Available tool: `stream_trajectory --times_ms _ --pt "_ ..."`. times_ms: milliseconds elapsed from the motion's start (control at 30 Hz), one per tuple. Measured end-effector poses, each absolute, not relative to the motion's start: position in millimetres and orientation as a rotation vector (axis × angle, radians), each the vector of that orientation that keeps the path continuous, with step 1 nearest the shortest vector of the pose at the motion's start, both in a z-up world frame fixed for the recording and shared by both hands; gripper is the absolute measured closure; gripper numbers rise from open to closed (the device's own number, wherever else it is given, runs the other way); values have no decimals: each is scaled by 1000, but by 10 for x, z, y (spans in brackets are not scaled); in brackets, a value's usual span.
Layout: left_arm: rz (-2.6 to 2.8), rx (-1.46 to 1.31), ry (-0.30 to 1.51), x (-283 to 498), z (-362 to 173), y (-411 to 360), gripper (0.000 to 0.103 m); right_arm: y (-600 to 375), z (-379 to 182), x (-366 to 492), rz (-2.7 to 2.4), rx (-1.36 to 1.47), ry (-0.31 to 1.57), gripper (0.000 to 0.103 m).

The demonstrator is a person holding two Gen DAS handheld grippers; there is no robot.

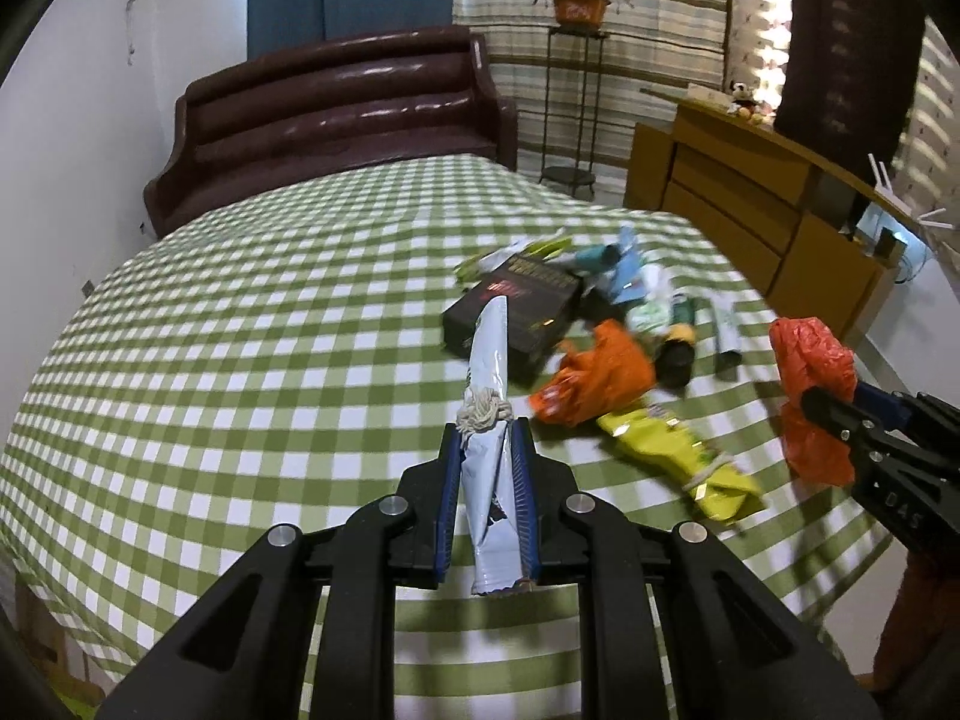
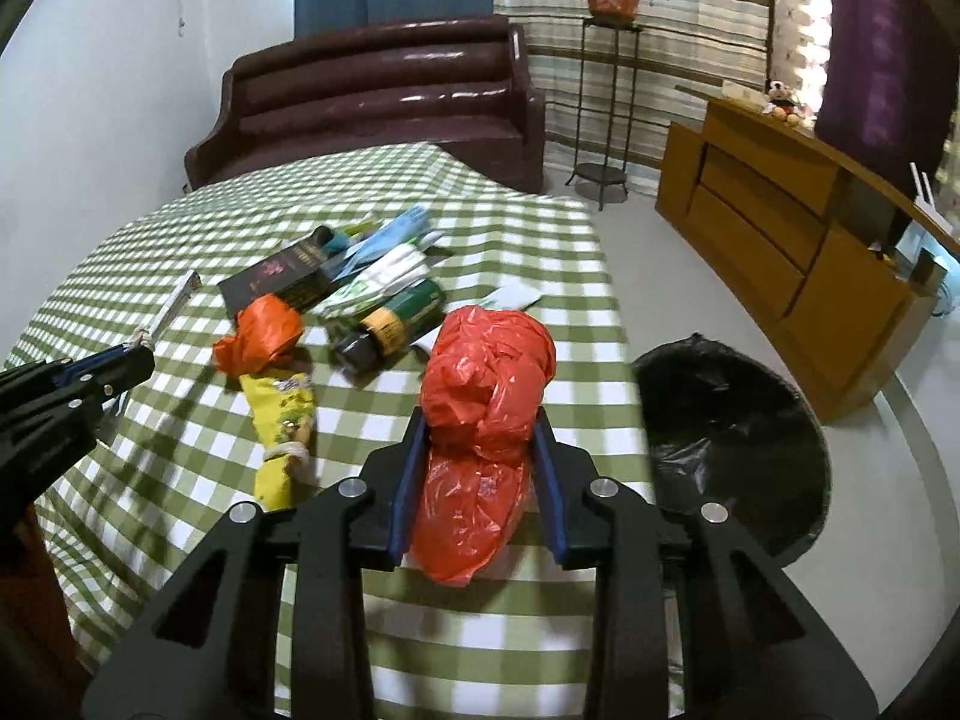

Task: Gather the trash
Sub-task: 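Carry the white wrapper and red bag in both grippers over the black bin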

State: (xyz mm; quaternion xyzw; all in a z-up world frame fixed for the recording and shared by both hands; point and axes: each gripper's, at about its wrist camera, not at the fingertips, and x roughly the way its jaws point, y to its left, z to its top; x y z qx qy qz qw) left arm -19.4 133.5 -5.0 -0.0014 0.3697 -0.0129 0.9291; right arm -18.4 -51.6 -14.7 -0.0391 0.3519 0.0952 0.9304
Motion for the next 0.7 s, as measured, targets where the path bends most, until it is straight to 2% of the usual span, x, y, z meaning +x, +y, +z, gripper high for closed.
stream_trajectory --times_ms 700 --pt "-285 83 649 233 120 -122 85 -1788 8 -48 -74 -36 640 71"
